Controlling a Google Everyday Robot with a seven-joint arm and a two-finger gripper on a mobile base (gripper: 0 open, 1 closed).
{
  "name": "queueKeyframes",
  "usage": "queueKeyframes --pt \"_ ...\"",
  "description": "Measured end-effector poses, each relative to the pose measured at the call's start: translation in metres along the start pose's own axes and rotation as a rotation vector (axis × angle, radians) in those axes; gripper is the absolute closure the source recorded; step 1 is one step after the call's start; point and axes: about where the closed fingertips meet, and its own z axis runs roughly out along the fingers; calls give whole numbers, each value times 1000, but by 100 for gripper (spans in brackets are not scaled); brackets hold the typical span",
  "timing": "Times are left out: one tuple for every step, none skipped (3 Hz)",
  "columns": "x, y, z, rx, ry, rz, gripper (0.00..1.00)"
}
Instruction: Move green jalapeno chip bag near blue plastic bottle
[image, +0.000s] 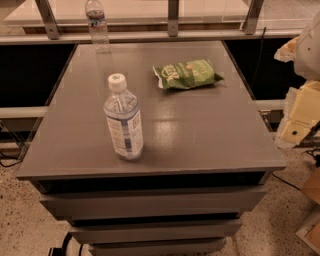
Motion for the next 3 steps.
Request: queueKeyframes --pt "0 0 0 0 0 0 0" --pt "-15 -12 2 15 4 -38 0" --pt "-43 -36 16 13 15 -101 0"
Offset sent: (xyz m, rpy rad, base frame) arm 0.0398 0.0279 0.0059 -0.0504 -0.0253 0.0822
